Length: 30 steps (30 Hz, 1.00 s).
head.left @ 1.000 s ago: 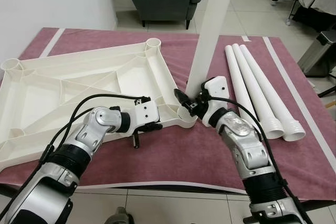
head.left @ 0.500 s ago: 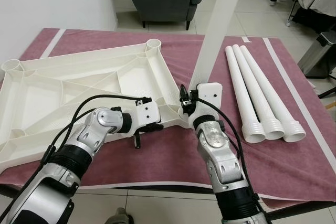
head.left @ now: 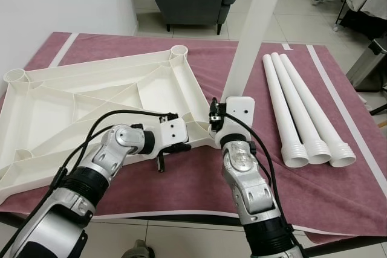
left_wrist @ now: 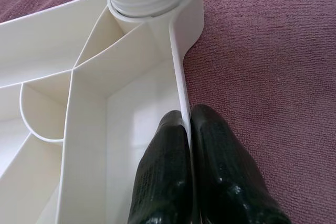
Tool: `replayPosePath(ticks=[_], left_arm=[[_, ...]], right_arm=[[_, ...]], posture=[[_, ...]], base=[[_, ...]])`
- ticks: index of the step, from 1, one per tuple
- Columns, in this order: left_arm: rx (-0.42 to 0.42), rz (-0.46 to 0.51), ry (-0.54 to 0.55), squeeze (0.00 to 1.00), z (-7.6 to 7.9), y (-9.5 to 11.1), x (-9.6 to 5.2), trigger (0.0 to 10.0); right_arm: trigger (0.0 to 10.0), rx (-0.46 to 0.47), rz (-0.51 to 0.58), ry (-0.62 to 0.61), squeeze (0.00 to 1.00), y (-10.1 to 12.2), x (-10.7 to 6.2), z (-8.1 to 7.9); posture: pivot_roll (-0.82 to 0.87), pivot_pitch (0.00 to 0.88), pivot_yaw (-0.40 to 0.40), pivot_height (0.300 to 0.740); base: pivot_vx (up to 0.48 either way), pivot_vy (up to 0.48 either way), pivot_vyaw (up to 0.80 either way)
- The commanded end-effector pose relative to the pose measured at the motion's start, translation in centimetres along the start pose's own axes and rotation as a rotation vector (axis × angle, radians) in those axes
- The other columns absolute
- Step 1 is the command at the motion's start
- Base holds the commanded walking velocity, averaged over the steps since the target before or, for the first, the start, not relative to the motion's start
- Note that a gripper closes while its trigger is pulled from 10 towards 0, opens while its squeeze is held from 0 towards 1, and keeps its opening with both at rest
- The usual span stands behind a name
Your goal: Building children table
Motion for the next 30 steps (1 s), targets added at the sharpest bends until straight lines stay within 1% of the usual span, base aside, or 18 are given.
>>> replayPosePath(ticks=[1,2,3,4,5,6,7,8,11,14,15,16,18,22,23,24,27,30], left_arm=[[0.000,-0.001,-0.028,0.00,0.4,-0.6,-0.3,0.0],[0.000,-0.001,-0.029,0.00,0.4,-0.6,-0.3,0.0],[0.000,-0.001,-0.029,0.00,0.4,-0.6,-0.3,0.0],[0.001,-0.001,-0.029,0.00,0.4,-0.6,-0.2,0.0],[0.002,-0.001,-0.029,0.00,0.4,-0.6,-0.3,0.0],[0.002,-0.001,-0.029,0.00,0.4,-0.6,-0.3,0.0],[0.002,-0.001,-0.029,0.00,0.4,-0.6,-0.3,0.0],[0.002,-0.001,-0.029,0.00,0.4,-0.6,-0.3,0.0],[0.005,0.000,-0.031,0.00,0.4,-0.5,-0.3,0.0],[0.005,0.000,-0.031,0.00,0.4,-0.5,-0.3,0.0],[0.006,0.000,-0.032,0.00,0.4,-0.5,-0.3,0.0],[0.006,0.000,-0.032,0.00,0.4,-0.5,-0.3,0.0],[0.006,-0.001,-0.032,0.00,0.4,-0.5,-0.3,0.0],[0.006,-0.001,-0.031,0.00,0.3,-0.5,-0.3,0.0],[0.006,-0.001,-0.032,0.00,0.3,-0.5,-0.4,0.0],[0.006,-0.001,-0.032,0.00,0.3,-0.5,-0.4,0.0],[0.007,-0.003,-0.033,0.00,0.3,-0.5,-0.4,0.0],[0.007,-0.003,-0.032,0.00,0.2,-0.5,-0.4,0.0]], right_arm=[[10.0,-0.006,-0.182,-0.037,1.00,-4.3,-0.6,1.2],[10.0,0.019,-0.137,0.004,0.99,-3.5,-0.3,1.1],[10.0,0.019,-0.137,0.004,0.99,-3.5,-0.3,1.1],[10.0,0.037,-0.105,0.034,0.99,-3.0,-0.2,1.0],[10.0,0.045,-0.060,0.069,0.00,-2.2,0.0,1.0],[10.0,0.045,-0.060,0.069,0.00,-2.2,0.0,1.0],[10.0,0.036,-0.016,0.095,0.00,-1.5,0.2,1.2],[10.0,0.036,-0.016,0.095,0.00,-1.5,0.2,1.2],[10.0,-0.003,0.096,0.174,0.00,0.2,0.6,2.1],[10.0,-0.009,0.114,0.189,0.00,0.5,0.6,2.2],[10.0,-0.049,0.177,0.277,0.00,1.3,0.5,2.5],[10.0,-0.049,0.177,0.277,0.00,1.3,0.5,2.5],[10.0,-0.092,0.215,0.355,0.00,1.7,0.4,3.1],[10.0,-0.127,0.230,0.417,0.00,1.8,0.5,3.6],[10.0,-0.138,0.236,0.471,0.00,1.7,0.5,3.6],[10.0,-0.138,0.236,0.471,0.00,1.7,0.5,3.6],[10.0,-0.146,0.227,0.607,0.00,1.6,0.5,3.3],[10.0,-0.149,0.222,0.657,0.00,1.4,0.7,3.3]], posture=[[0.09,0.071,0.032,0.740],[0.09,0.070,0.032,0.740],[0.09,0.070,0.032,0.740],[0.09,0.070,0.032,0.740],[0.09,0.070,0.032,0.740],[0.09,0.070,0.032,0.740],[0.09,0.067,0.031,0.740],[0.09,0.067,0.031,0.740],[0.09,0.067,0.031,0.740],[0.09,0.067,0.031,0.740],[0.09,0.063,0.032,0.740],[0.09,0.063,0.032,0.740],[0.09,0.063,0.033,0.740],[0.09,0.065,0.035,0.740],[0.09,0.066,0.039,0.740],[0.09,0.066,0.039,0.740],[0.09,0.070,0.040,0.740],[0.09,0.070,0.041,0.740]], base=[[0.000,0.000,0.00],[0.000,0.000,0.00],[0.000,0.000,0.00],[0.000,0.000,0.00],[0.000,0.000,0.00],[0.000,0.000,0.00],[0.000,0.000,0.00],[0.000,0.000,0.00],[0.000,0.000,0.00],[0.000,0.000,0.00],[0.000,0.000,0.00],[0.000,0.000,0.00],[0.000,0.000,0.00],[0.000,0.000,0.00],[0.000,0.000,0.00],[0.000,0.000,0.00],[0.000,0.000,0.00],[0.000,0.000,0.00]])
Point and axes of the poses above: a point about 5 cm out from each wrist's last joint towards the gripper, its own x axis pointing out of the wrist towards the gripper, its own y axis along the axis of the wrist's last joint, z = x × y, the point moved 1 cm from there along x, pointing out of the wrist towards the gripper, and after that the axes turned 11 degrees about -x, right-handed, at the moved point
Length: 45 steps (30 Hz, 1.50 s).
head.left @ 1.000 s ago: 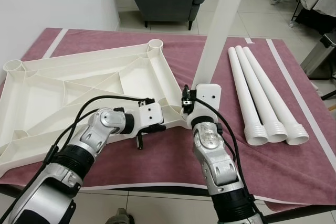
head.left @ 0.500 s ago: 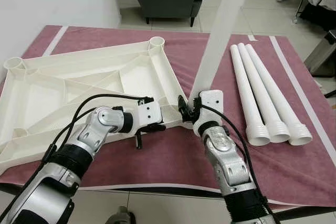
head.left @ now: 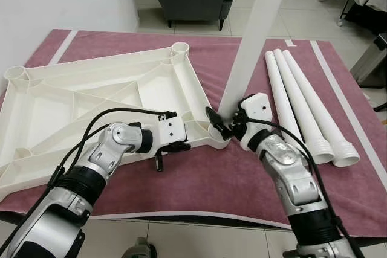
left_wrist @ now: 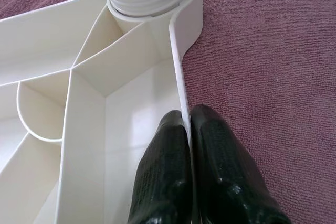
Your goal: Building children table
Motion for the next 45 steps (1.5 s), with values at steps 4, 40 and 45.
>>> replayPosePath(ticks=[4,40,45], left_arm=[[0.006,-0.023,-0.041,0.00,0.5,-0.8,-0.1,0.0],[0.009,0.017,-0.051,0.00,0.7,0.2,0.2,0.0],[0.008,0.014,-0.048,0.00,0.6,0.1,0.2,0.0]], right_arm=[[0.0,0.040,-0.012,0.076,0.00,-0.7,0.3,0.0],[10.0,0.201,-0.380,-0.599,0.00,-3.7,0.2,-4.3],[10.0,0.219,-0.208,-0.455,0.00,-1.5,1.2,-4.2]], posture=[[0.10,0.070,0.040,0.740],[0.09,0.074,0.039,0.740],[0.09,0.068,0.033,0.740]], base=[[0.000,0.000,0.00],[0.000,0.000,0.00],[0.000,0.000,0.00]])
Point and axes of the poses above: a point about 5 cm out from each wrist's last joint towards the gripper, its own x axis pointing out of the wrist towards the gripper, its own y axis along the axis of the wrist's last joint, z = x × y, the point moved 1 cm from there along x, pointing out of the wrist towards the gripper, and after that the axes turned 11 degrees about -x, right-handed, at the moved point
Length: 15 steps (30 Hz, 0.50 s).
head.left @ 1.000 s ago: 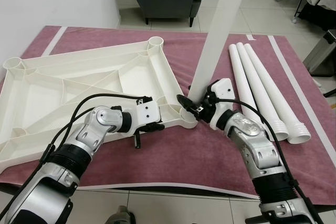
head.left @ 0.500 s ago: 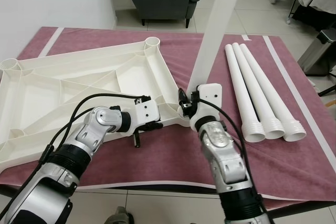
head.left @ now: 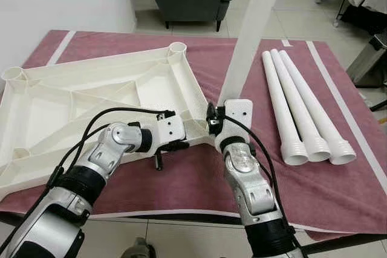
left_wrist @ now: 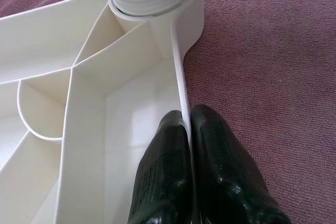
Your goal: Building children table
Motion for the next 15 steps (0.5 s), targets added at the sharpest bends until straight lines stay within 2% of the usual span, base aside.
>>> replayPosePath(ticks=[1,2,6,7,11,15], left_arm=[[0.022,0.017,-0.055,0.00,0.8,0.1,0.4,0.0],[0.022,0.017,-0.055,0.00,0.8,0.1,0.4,0.0],[0.022,0.016,-0.053,0.00,0.8,0.1,0.4,0.0],[0.022,0.016,-0.053,0.00,0.8,0.1,0.4,0.0],[0.024,0.016,-0.057,0.00,0.9,0.0,0.4,0.0],[0.028,0.015,-0.068,0.00,1.0,0.0,0.2,0.0]], right_arm=[[10.0,0.014,-0.016,0.029,0.00,-0.5,-0.2,-0.2],[10.0,0.014,-0.016,0.029,0.00,-0.5,-0.2,-0.2],[10.0,-0.029,0.152,0.218,0.00,2.2,0.2,0.7],[10.0,-0.029,0.152,0.218,0.00,2.2,0.2,0.7],[10.0,-0.103,0.234,0.365,0.00,3.5,0.5,2.0],[10.0,-0.159,0.234,0.523,0.00,3.5,0.5,2.2]], posture=[[0.09,0.068,0.033,0.740],[0.09,0.068,0.033,0.740],[0.08,0.062,0.031,0.740],[0.08,0.062,0.031,0.740],[0.09,0.061,0.031,0.740],[0.09,0.058,0.031,0.740]], base=[[0.000,0.000,0.00],[0.000,0.000,0.00],[0.000,0.000,0.00],[0.000,0.000,0.00],[0.000,0.000,0.00],[0.000,0.000,0.00]])
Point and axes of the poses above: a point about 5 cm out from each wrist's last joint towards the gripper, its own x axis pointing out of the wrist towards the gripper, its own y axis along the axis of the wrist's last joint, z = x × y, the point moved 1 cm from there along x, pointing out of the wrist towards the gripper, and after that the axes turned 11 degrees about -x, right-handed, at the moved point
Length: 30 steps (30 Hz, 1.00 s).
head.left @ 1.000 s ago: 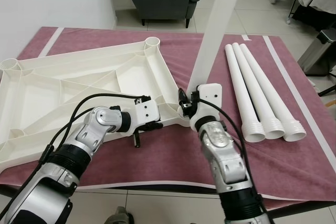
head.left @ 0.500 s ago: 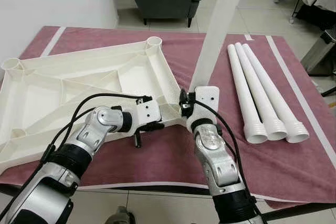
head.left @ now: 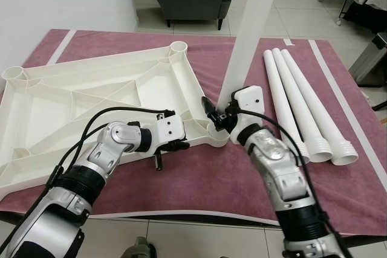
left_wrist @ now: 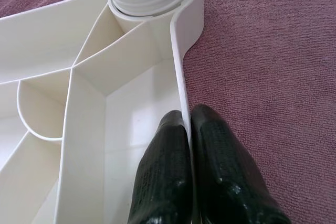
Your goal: Building children table
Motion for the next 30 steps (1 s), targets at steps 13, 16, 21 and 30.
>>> replayPosePath(ticks=[13,16,21,30], left_arm=[[0.137,0.019,-0.151,0.00,1.7,0.6,-1.9,0.0],[0.164,0.012,-0.183,0.00,2.2,0.7,-2.7,0.0],[0.185,0.001,-0.237,0.00,3.1,0.7,-3.6,0.0],[0.148,0.045,-0.184,0.00,3.2,1.2,-2.5,0.0]], right_arm=[[10.0,0.087,-0.054,0.370,0.00,-2.1,0.5,-0.4],[10.0,0.104,-0.037,0.426,0.00,-1.9,1.0,-0.5],[7.6,0.119,-0.007,0.540,0.00,-1.3,1.4,-2.0],[0.0,0.131,-0.040,0.513,0.00,-2.3,1.3,-3.7]], posture=[[0.11,0.057,0.032,0.740],[0.11,0.057,0.026,0.740],[0.12,0.054,0.013,0.740],[0.13,0.050,-0.013,0.740]], base=[[0.000,0.000,0.00],[0.000,0.000,0.00],[0.000,0.000,0.00],[0.000,0.000,0.00]])
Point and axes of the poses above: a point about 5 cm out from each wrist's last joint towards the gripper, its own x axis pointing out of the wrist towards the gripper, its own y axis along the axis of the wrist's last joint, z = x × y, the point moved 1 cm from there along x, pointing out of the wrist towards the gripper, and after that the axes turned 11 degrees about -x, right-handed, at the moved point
